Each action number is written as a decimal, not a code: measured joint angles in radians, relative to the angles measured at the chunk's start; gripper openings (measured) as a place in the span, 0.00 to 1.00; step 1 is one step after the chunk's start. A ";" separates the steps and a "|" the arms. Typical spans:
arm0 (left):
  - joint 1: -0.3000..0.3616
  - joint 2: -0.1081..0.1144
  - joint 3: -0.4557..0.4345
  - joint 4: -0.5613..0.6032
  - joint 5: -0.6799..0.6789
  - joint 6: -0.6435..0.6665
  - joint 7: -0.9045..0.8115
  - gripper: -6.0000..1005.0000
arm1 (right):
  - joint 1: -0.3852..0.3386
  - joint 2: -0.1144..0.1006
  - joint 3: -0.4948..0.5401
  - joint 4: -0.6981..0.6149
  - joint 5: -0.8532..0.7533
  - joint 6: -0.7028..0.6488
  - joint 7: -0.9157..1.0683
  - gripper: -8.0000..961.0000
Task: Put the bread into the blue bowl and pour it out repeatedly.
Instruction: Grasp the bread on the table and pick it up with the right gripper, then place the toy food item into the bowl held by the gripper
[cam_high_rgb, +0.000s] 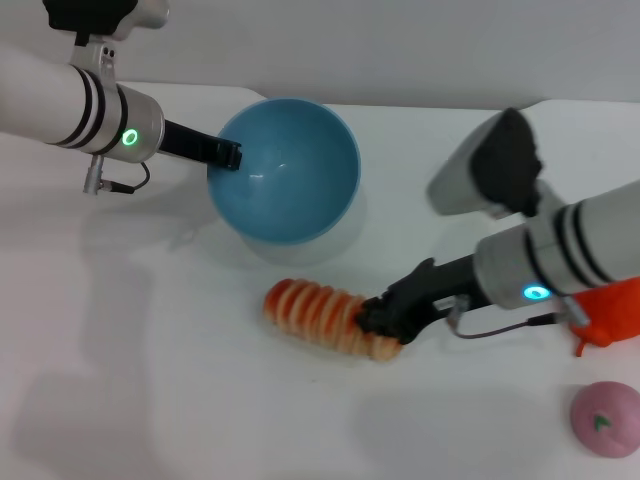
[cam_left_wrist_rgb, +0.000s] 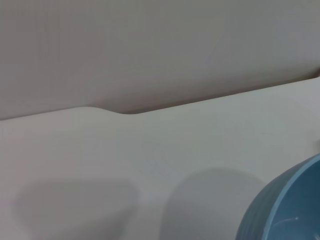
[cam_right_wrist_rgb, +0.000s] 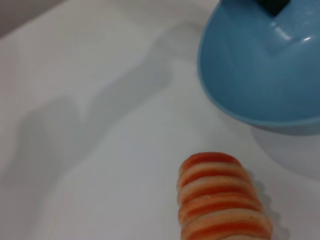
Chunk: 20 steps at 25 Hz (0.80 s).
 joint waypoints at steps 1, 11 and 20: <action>0.000 0.001 0.000 0.000 0.000 0.000 0.000 0.01 | -0.009 0.000 0.031 -0.003 0.000 -0.025 -0.016 0.20; 0.000 0.008 0.007 -0.006 0.006 -0.001 -0.005 0.01 | -0.110 -0.001 0.389 -0.049 0.094 -0.288 -0.270 0.10; -0.027 -0.005 0.011 -0.022 0.091 -0.044 -0.042 0.01 | -0.168 -0.011 0.641 -0.072 0.400 -0.565 -0.549 0.09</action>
